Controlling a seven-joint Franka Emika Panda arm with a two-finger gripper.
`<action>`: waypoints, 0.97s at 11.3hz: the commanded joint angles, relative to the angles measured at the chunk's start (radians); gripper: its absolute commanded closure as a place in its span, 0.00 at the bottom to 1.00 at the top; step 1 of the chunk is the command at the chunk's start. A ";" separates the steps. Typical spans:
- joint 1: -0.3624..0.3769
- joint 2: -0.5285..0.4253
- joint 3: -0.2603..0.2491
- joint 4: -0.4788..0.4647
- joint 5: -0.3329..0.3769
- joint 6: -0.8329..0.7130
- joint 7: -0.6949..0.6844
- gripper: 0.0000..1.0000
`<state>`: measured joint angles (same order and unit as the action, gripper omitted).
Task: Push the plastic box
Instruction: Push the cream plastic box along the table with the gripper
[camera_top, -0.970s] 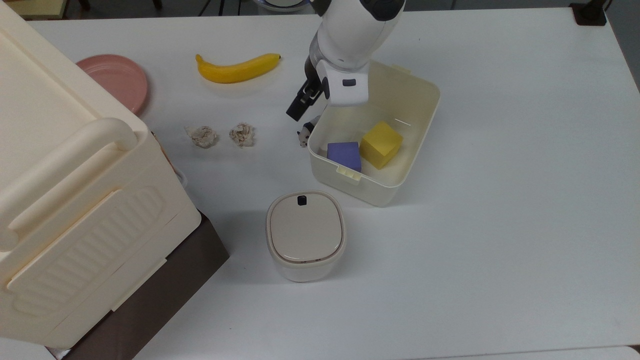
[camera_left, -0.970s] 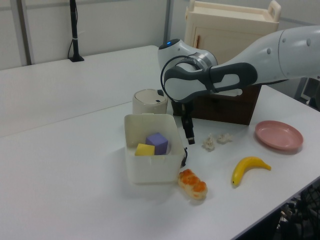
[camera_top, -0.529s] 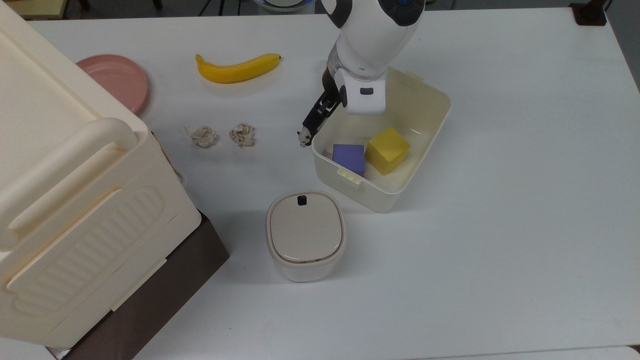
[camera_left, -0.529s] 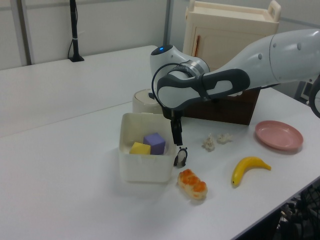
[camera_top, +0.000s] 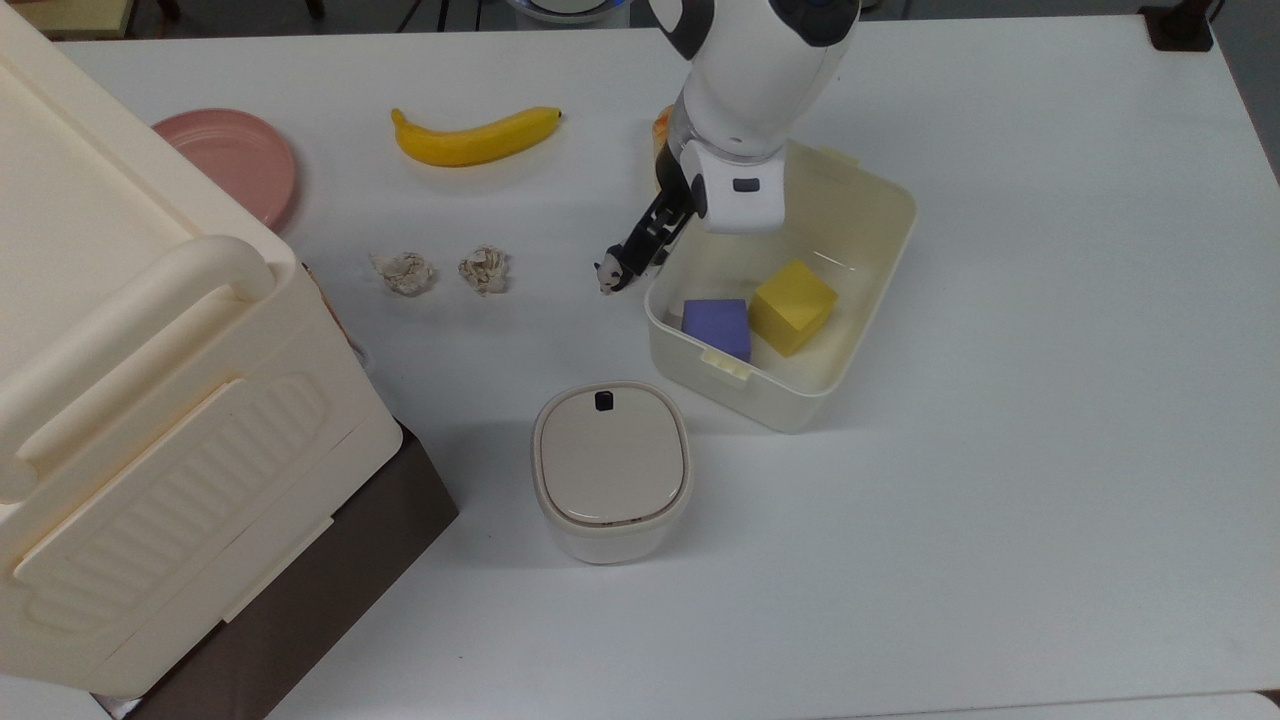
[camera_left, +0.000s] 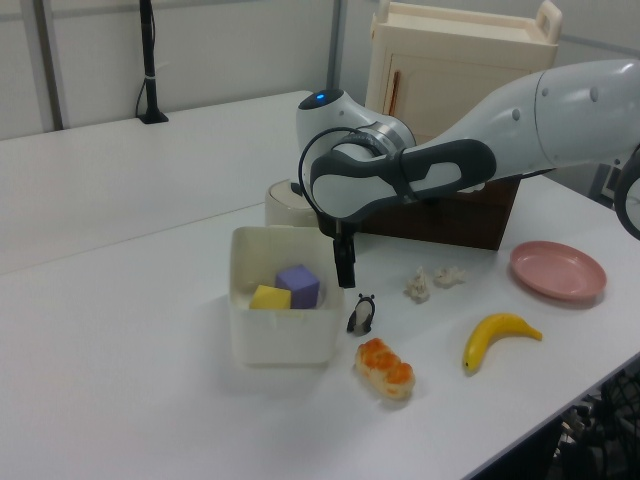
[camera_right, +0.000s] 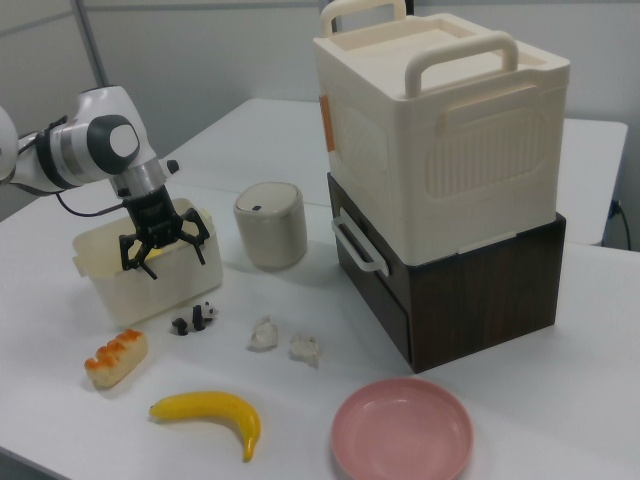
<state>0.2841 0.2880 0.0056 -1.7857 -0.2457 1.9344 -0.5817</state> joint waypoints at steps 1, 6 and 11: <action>0.029 0.031 0.004 0.028 -0.017 0.032 0.046 0.00; 0.084 0.111 0.008 0.121 -0.020 0.032 0.105 0.00; 0.087 0.122 0.010 0.170 -0.018 0.032 0.122 0.00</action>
<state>0.3625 0.3934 0.0172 -1.6325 -0.2457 1.9455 -0.4923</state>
